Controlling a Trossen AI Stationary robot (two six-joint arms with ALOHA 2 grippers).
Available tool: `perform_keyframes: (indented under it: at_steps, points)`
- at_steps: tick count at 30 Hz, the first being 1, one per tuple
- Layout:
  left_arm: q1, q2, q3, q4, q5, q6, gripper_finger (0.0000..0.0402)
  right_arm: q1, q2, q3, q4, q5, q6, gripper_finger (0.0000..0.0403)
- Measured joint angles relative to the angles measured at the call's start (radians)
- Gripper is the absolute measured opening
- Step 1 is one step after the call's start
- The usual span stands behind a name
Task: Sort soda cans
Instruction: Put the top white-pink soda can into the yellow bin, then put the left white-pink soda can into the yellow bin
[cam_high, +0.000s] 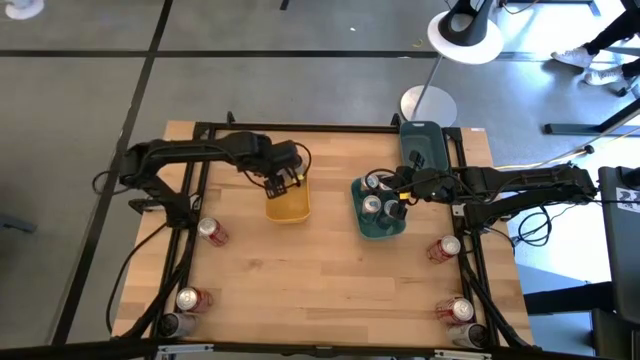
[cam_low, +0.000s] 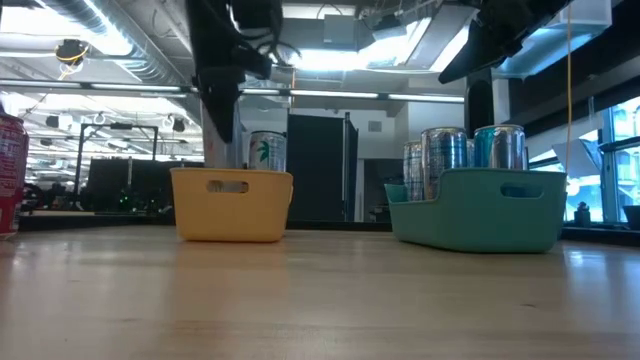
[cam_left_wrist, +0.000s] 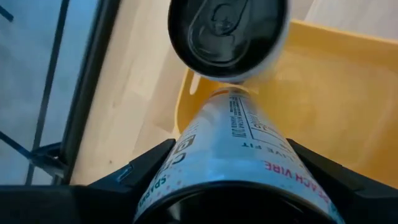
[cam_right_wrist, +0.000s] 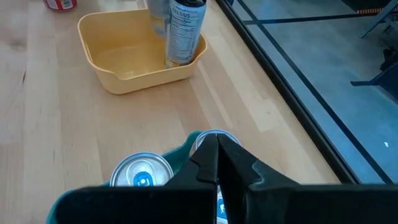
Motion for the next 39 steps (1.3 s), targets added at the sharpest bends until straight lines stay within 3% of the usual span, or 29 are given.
perform_keyframes:
  at_steps: [5,16,27,39]
  points:
    - [0.038,0.052,0.0,0.021,0.077,0.013,0.0251,0.0,0.0,0.0,-0.001,0.0,0.0,0.0005]
    - [0.089,0.1,-0.058,0.113,0.102,0.051,0.0252,0.0,0.0,0.0,-0.006,0.0,0.0,0.0005]
    - [0.093,0.099,-0.078,0.137,0.107,0.041,0.0315,0.0,0.0,0.0,-0.005,0.0,-0.003,0.0005]
    - [0.093,0.035,-0.016,0.052,0.11,0.073,0.0326,0.0,0.0,0.0,-0.003,0.0,-0.002,0.0005]
